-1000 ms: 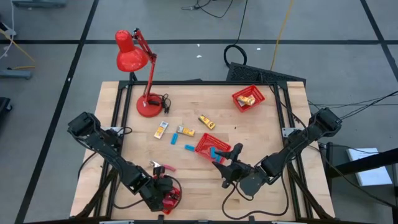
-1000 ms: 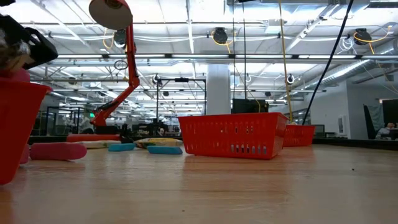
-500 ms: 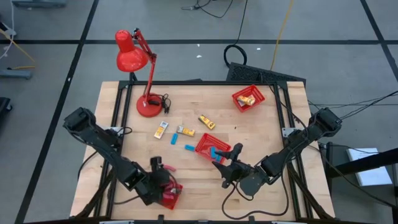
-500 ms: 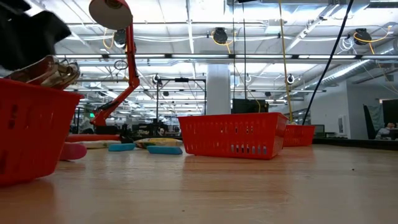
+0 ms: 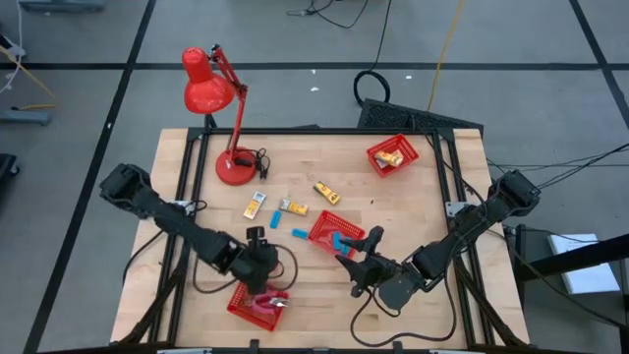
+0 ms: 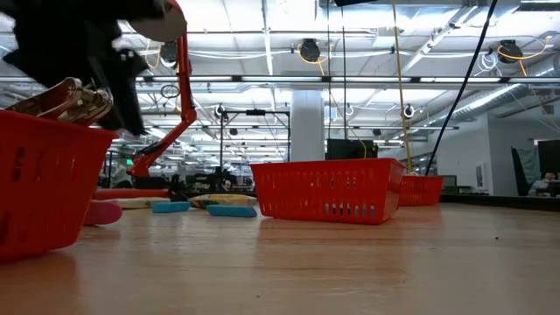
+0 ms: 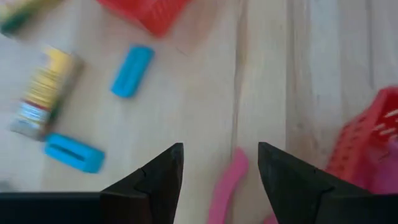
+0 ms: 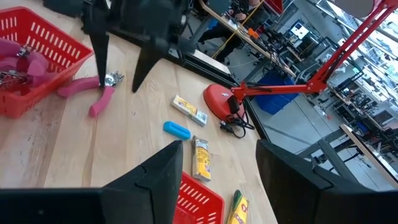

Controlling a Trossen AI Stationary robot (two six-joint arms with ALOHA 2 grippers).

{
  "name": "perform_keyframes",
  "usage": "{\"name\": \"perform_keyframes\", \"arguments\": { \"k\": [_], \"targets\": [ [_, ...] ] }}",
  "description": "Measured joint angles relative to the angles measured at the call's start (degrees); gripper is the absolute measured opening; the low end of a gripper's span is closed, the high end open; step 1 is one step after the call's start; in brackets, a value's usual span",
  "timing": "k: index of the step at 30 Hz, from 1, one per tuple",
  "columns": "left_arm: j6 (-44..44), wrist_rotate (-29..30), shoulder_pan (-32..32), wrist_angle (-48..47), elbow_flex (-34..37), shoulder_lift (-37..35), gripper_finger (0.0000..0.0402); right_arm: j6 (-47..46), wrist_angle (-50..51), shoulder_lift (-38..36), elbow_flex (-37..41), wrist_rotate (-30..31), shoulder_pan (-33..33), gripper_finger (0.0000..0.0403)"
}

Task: Pick & Place School Supplies
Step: Put the pink hole puncher into the bottom red bin

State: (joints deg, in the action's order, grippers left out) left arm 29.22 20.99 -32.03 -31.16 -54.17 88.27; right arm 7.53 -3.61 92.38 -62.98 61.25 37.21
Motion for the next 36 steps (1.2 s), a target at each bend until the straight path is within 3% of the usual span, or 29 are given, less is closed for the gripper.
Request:
{"name": "perform_keyframes", "arguments": {
  "k": [4, 13, 29, 32, 36],
  "targets": [
    [-0.5, -7.8, 2.4, 7.1, 5.3, 0.0, 0.0213, -1.6, 2.0, 0.0, 0.0, 0.0, 0.0, 0.0194],
    [-0.2, -15.3, 4.5, 11.9, 10.3, -0.2, 0.0214, -2.3, 2.7, 0.0, 0.0, 0.1, -0.4, 0.0194],
    [-2.8, -19.5, 10.1, 18.7, 16.6, -0.3, 0.0211, 0.3, 2.8, 0.0, 0.0, 0.2, -2.3, 0.0194],
    [-3.8, -20.1, 11.0, 19.5, 17.2, -0.4, 0.0186, 0.7, 2.8, 0.0, 0.0, 0.2, -2.4, 0.0194],
    [-5.8, -19.3, 11.4, 19.3, 17.2, -0.4, 0.0103, 1.3, 2.8, 0.0, 0.0, 0.2, -2.4, 0.0194]
  ]
}}
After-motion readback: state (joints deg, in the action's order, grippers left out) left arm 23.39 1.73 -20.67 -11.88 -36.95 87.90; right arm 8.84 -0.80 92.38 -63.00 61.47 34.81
